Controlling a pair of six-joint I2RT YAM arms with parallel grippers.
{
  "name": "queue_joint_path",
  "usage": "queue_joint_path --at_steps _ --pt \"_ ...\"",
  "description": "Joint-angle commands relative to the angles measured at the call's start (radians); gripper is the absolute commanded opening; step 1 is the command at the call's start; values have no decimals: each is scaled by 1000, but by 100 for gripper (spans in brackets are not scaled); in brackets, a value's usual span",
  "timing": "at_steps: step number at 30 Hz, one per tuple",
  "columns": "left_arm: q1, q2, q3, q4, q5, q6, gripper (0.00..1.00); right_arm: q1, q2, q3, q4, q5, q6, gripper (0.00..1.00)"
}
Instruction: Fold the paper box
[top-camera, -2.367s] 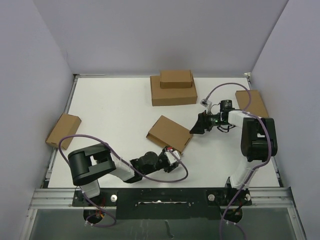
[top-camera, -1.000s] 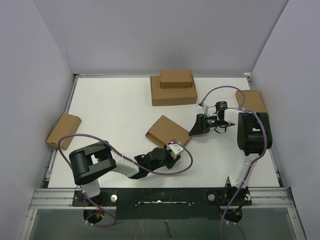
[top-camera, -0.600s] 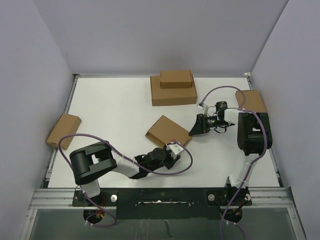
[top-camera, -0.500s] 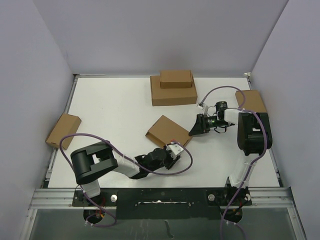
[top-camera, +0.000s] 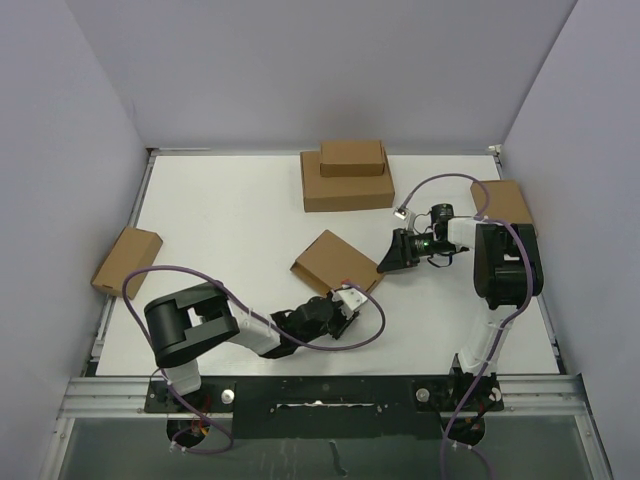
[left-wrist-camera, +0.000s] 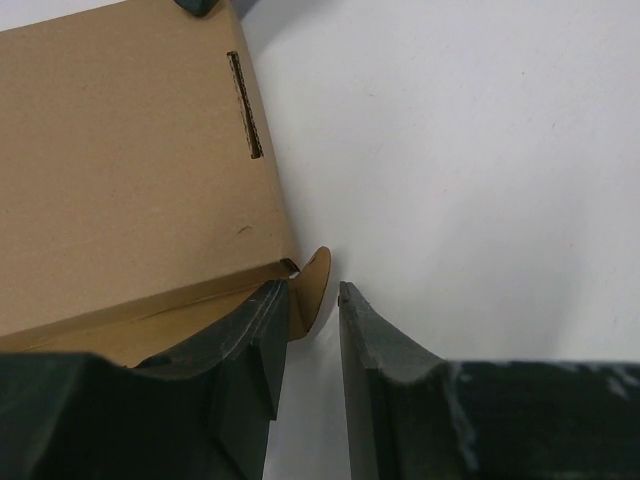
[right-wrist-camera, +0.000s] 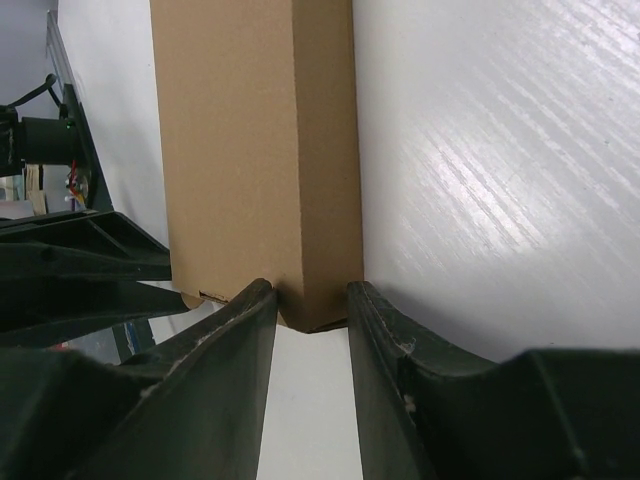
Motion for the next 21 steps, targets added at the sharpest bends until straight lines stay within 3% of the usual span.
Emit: queue_joint_path --at_steps 1,11,21 --pt "-2 19 37 25 -12 -11 25 6 6 37 -8 -29 -2 35" --pt "0 10 29 15 -29 -17 19 5 10 39 -11 -26 -2 35" --pt "7 3 26 5 -37 -31 6 6 12 42 -12 -21 -3 35"
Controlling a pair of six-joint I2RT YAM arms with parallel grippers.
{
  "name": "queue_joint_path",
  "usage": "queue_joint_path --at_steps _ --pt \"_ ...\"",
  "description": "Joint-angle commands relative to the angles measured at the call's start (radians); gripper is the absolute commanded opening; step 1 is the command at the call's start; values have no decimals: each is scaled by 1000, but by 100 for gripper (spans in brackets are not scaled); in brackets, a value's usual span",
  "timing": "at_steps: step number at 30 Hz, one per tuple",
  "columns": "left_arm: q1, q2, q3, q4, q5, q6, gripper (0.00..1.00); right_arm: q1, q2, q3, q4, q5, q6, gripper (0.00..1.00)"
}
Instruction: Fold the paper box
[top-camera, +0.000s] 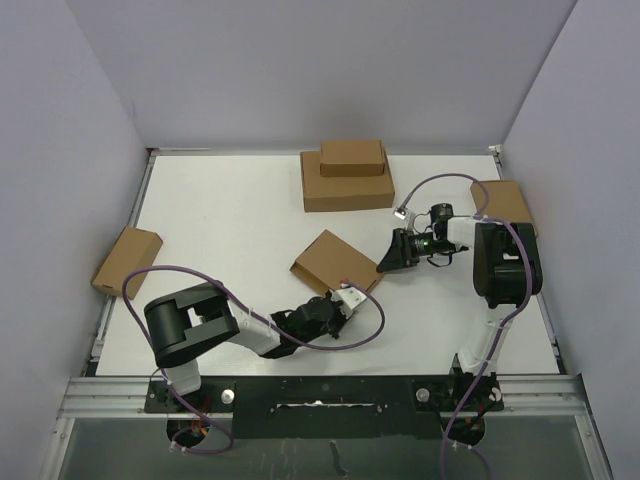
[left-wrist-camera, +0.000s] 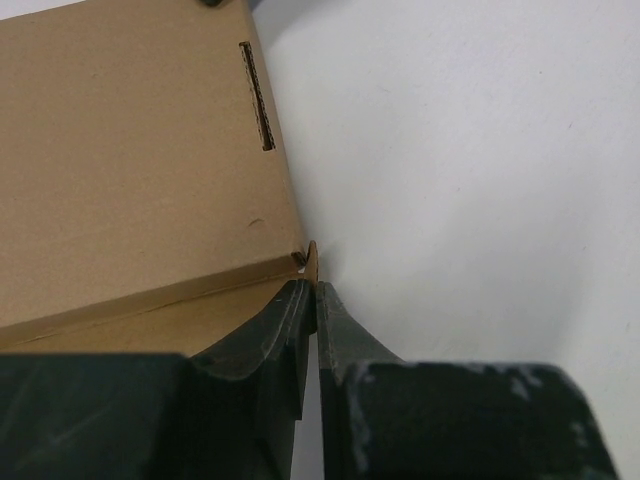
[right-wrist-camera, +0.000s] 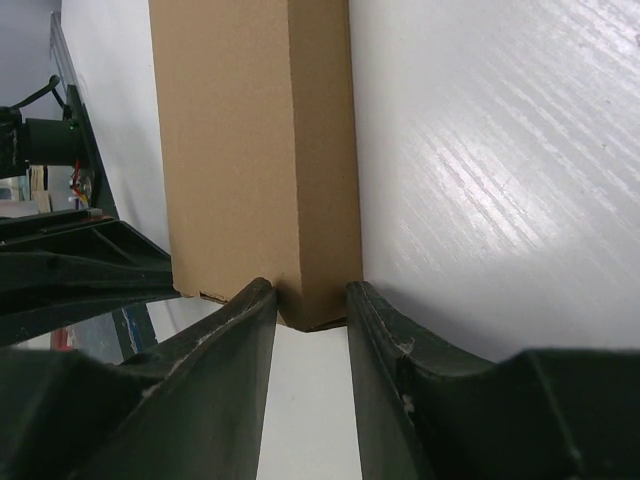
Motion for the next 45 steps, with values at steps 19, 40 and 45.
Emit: queue_joint_path --at_steps 19,40,45 --pt "28 -6 2 38 9 -53 3 5 13 35 -4 32 5 34" --pt "41 -3 -40 113 29 -88 2 2 27 39 -6 51 15 33" --pt "44 -4 -51 132 40 -91 3 1 28 40 -6 49 16 33"
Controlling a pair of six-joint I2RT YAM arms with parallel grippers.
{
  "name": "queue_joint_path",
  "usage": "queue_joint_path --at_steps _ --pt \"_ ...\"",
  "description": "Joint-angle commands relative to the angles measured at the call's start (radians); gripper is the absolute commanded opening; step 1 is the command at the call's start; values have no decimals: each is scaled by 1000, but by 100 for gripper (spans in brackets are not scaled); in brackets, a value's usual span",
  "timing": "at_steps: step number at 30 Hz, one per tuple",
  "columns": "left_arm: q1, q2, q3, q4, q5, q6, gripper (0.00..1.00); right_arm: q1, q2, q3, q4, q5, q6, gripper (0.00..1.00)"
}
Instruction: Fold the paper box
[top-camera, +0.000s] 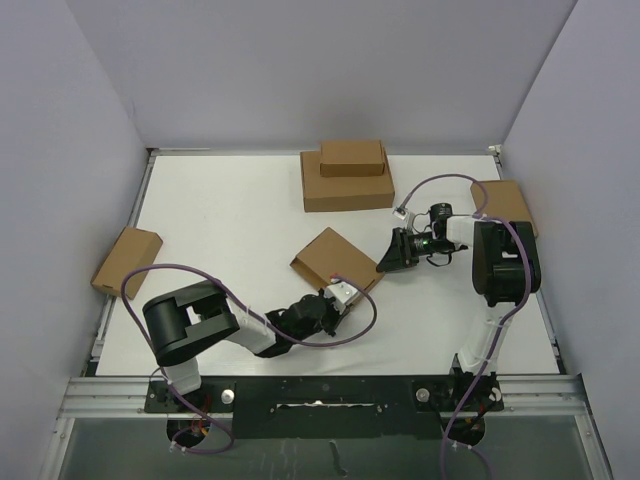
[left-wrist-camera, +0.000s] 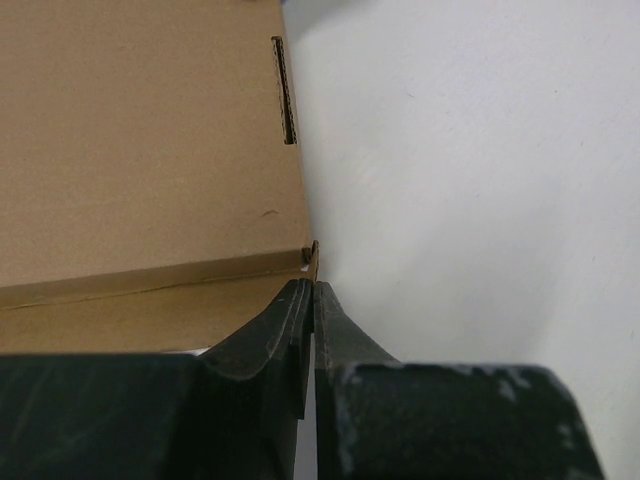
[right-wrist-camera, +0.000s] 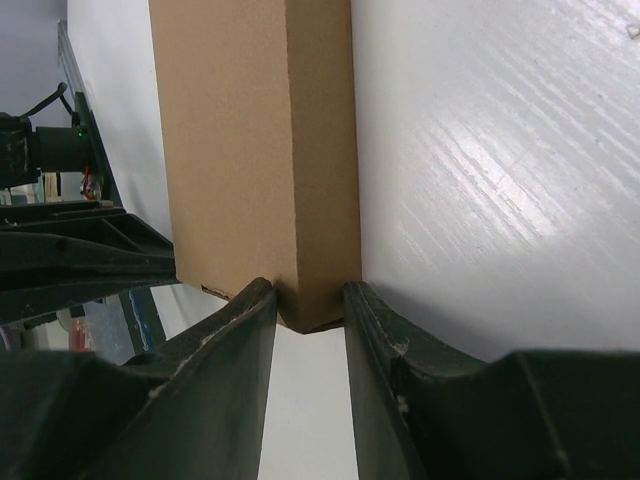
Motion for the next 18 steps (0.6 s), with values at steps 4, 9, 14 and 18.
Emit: queue_joint_path --at_steps 4,9,14,18 --pt "10 -6 13 39 28 -29 10 2 12 22 8 34 -8 33" --pt "10 -6 41 8 36 -33 12 2 15 24 5 31 -8 33" --pt "10 -2 52 -9 36 -39 13 1 14 24 5 29 -9 33" --pt "10 -1 66 -31 29 -42 13 2 16 24 5 28 -9 33"
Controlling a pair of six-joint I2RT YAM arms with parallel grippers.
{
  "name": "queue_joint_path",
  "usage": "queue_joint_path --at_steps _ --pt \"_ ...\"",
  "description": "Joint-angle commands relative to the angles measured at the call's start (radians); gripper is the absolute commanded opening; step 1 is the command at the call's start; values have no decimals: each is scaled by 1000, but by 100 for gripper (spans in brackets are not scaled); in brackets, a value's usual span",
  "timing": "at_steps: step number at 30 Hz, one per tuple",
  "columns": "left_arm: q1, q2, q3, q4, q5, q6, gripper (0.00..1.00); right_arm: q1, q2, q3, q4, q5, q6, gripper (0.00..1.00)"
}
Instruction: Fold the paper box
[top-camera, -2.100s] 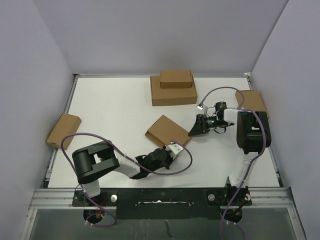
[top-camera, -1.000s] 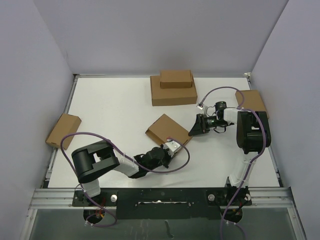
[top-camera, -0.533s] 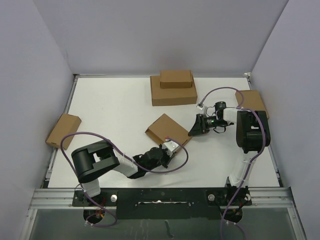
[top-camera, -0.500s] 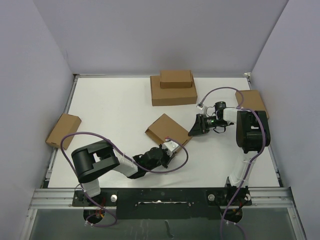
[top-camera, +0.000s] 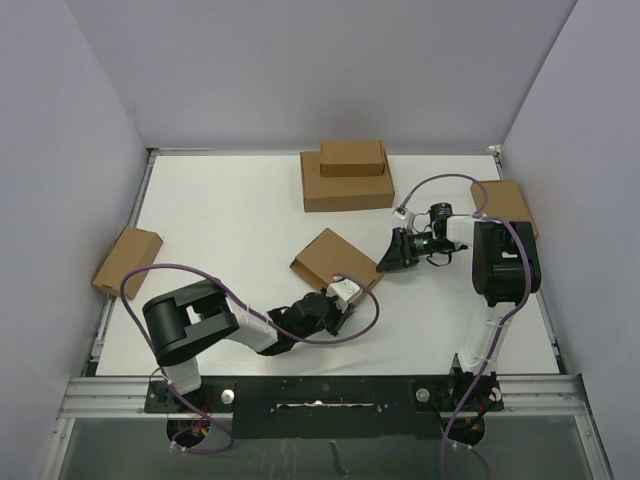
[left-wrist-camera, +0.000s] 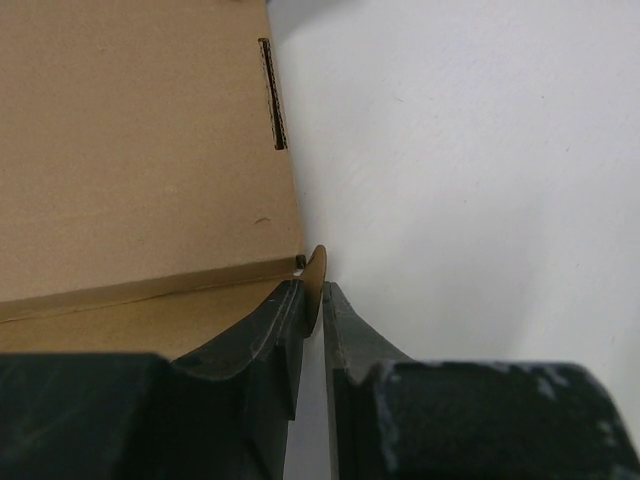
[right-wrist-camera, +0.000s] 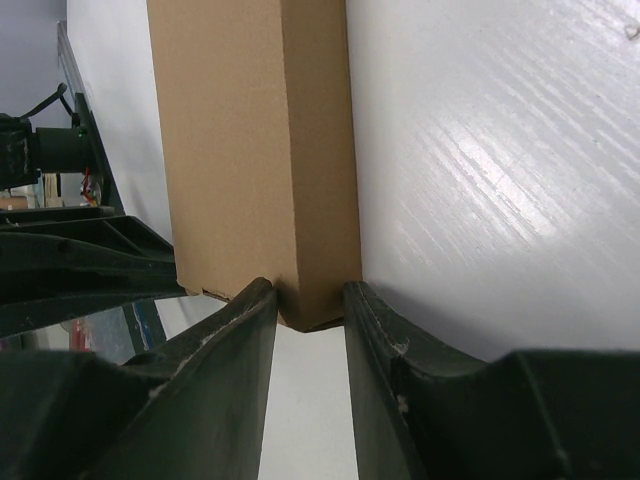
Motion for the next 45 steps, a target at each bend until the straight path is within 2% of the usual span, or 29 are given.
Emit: queue_joint_path --at_steps 1,7,11,13,45 --pt "6 -1 47 -4 4 -16 14 2 13 22 7 31 -14 33" --pt "6 1 56 -20 1 -17 13 2 12 21 7 32 -14 33" --pt "5 -3 51 -19 0 -18 2 2 13 21 8 38 -14 33" --pt "6 -4 46 -17 -1 -19 0 2 13 21 8 42 -14 33" --pt "6 19 -55 179 20 11 0 -5 29 26 7 81 -8 32"
